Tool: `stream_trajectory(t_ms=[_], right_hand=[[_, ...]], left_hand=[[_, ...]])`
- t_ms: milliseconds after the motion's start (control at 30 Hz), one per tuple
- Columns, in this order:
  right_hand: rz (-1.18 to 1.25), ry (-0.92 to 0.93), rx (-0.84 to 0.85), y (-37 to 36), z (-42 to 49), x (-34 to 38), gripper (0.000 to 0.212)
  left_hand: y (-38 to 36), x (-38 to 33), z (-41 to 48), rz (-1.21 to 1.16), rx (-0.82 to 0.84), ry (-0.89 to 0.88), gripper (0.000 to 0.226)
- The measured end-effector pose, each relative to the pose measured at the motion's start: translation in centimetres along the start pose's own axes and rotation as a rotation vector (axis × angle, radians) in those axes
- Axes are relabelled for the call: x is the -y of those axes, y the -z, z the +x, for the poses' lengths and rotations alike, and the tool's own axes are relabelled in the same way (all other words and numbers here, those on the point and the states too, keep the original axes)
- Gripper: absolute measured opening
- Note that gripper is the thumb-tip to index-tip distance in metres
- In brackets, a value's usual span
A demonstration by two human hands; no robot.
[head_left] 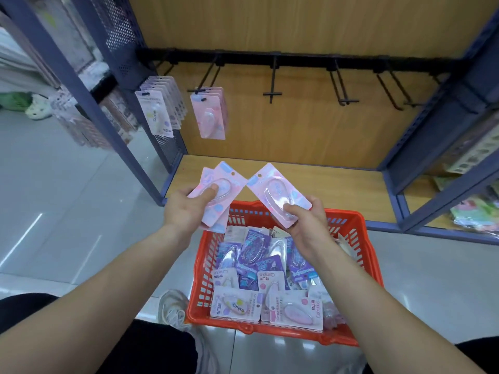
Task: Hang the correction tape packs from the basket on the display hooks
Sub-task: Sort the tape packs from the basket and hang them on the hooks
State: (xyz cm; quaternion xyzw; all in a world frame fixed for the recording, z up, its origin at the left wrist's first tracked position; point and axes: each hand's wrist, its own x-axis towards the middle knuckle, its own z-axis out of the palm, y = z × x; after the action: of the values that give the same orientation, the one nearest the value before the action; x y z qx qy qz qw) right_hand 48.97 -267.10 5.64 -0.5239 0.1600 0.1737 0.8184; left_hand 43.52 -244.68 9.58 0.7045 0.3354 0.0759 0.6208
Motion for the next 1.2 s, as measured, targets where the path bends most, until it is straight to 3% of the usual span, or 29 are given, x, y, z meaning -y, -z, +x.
stream_trajectory(t_ms=[167, 267, 400, 600, 767, 1200], right_hand=[[0.014, 0.026, 0.076, -2.5, -0.1, 0.0, 0.052], [-0.148, 0.013, 0.152, -4.3, 0.0, -1.1, 0.043], [-0.508, 0.139, 0.255, -6.6, 0.5, -1.9, 0.037], [-0.616, 0.299, 0.25, -11.3, 4.8, 1.0, 0.025], [-0.745, 0.32, 0.343, -16.2, 8.8, 2.7, 0.022], [-0.725, 0.303, 0.29, -20.6, 13.7, 2.2, 0.023]], left_hand=[[2.3, -0.7, 1.2, 0.01, -0.038, -0.059, 0.029], [2.6, -0.6, 1.2, 0.003, 0.001, -0.099, 0.027], [2.7, -0.7, 2.0, 0.019, 0.0, -0.156, 0.027], [5.6, -2.1, 5.0, -0.065, -0.077, -0.145, 0.025], [7.2, -2.4, 6.0, -0.147, -0.095, -0.116, 0.017], [8.0, -1.8, 7.2, -0.235, -0.09, -0.089, 0.022]])
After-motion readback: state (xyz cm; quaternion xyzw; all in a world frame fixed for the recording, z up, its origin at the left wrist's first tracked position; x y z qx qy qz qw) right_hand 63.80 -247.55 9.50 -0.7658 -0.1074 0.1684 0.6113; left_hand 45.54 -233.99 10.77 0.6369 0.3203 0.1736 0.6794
